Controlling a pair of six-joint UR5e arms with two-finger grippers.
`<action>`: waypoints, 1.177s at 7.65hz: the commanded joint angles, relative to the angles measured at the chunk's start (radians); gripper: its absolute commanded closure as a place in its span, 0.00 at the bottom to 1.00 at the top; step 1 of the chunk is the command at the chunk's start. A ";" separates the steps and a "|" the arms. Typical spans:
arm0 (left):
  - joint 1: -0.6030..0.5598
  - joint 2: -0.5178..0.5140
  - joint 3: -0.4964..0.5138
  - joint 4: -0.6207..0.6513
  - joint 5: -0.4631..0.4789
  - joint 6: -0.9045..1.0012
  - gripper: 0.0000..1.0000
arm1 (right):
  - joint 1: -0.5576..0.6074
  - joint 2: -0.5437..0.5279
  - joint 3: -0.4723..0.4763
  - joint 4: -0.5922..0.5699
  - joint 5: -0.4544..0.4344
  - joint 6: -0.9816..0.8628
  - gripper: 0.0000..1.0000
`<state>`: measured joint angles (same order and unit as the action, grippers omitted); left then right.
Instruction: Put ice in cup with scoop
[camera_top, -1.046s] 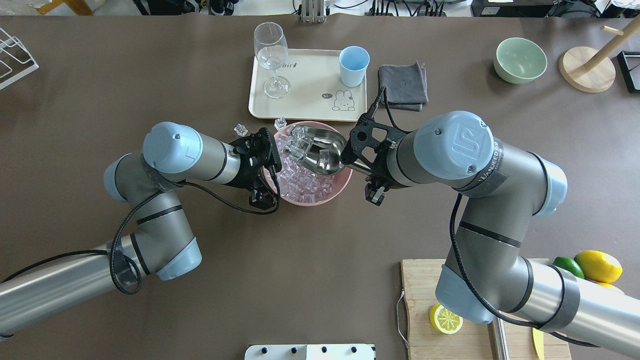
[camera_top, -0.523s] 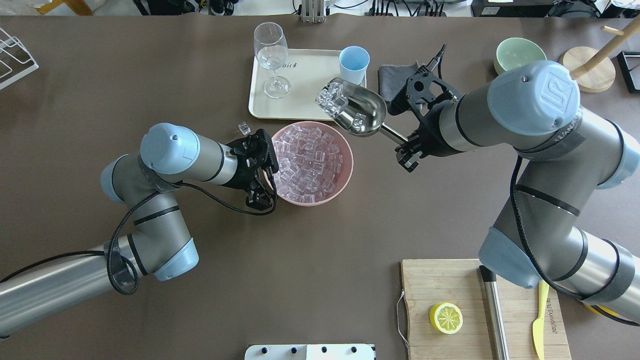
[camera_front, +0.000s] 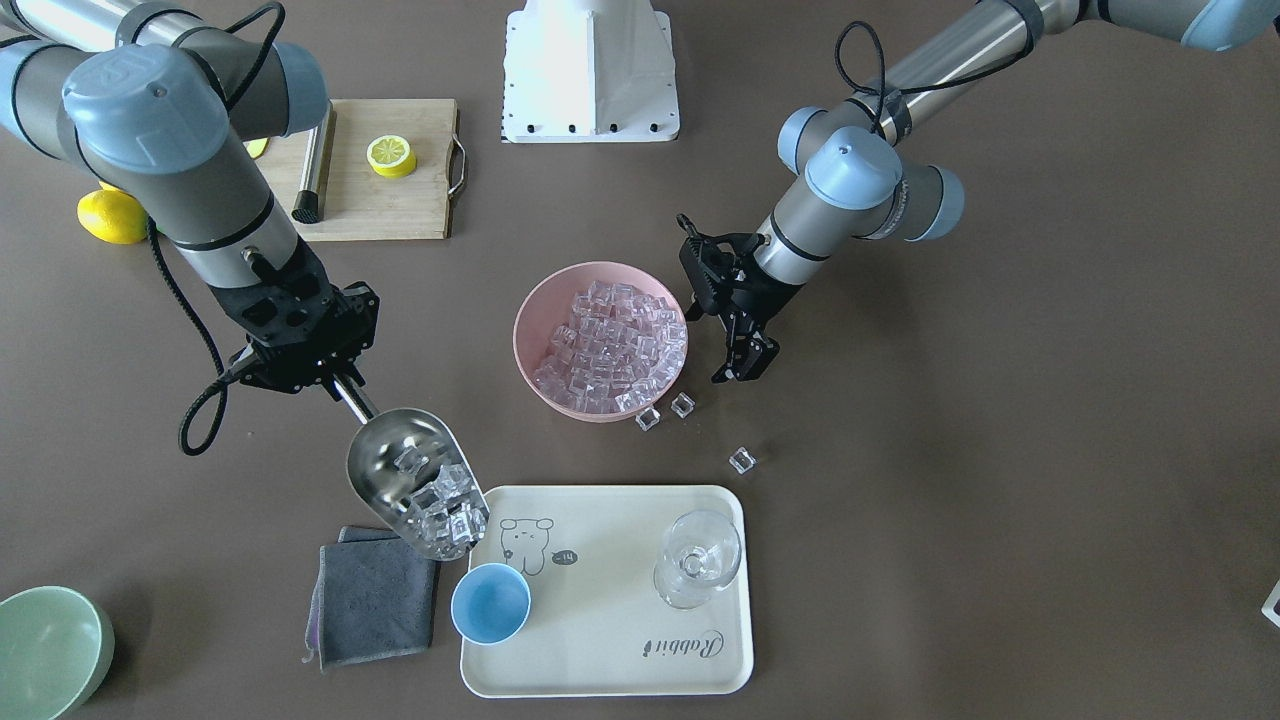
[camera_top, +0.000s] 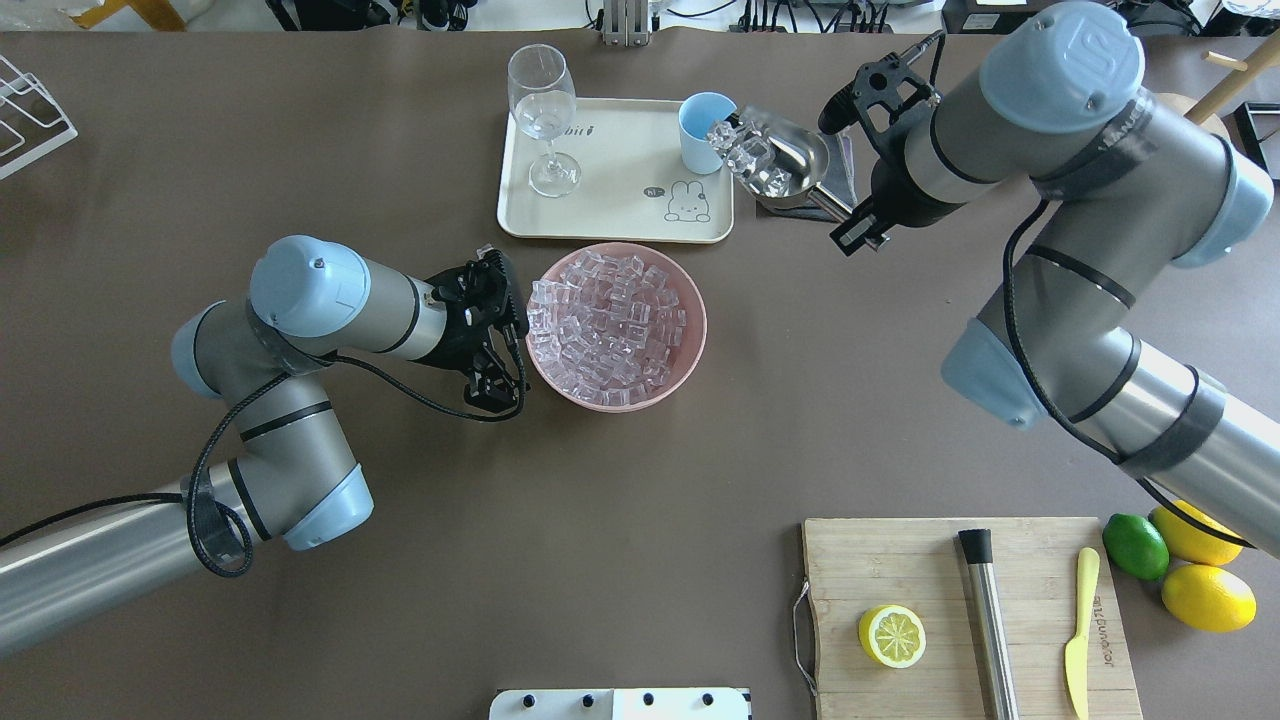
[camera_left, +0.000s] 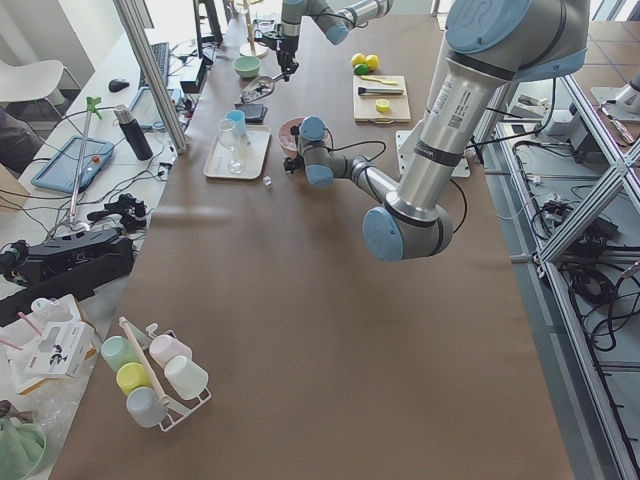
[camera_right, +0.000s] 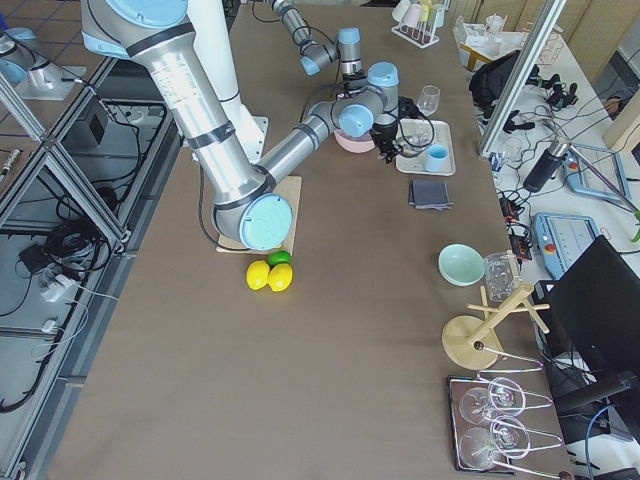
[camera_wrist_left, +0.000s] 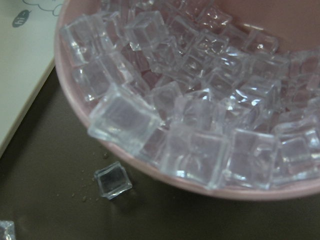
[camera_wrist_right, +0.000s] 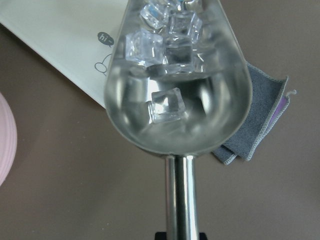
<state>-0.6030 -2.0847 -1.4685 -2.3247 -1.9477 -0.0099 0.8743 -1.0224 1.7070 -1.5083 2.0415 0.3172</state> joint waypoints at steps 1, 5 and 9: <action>-0.066 0.014 -0.003 0.014 -0.104 0.005 0.01 | 0.066 0.167 -0.238 -0.093 0.078 -0.107 1.00; -0.187 0.077 -0.261 0.434 -0.172 0.113 0.01 | 0.068 0.320 -0.296 -0.438 0.060 -0.402 1.00; -0.453 0.194 -0.279 0.501 -0.152 0.062 0.01 | 0.081 0.444 -0.357 -0.616 0.005 -0.489 1.00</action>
<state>-0.9287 -1.9654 -1.7454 -1.8370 -2.1084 0.0734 0.9515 -0.6289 1.3693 -2.0612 2.0773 -0.1437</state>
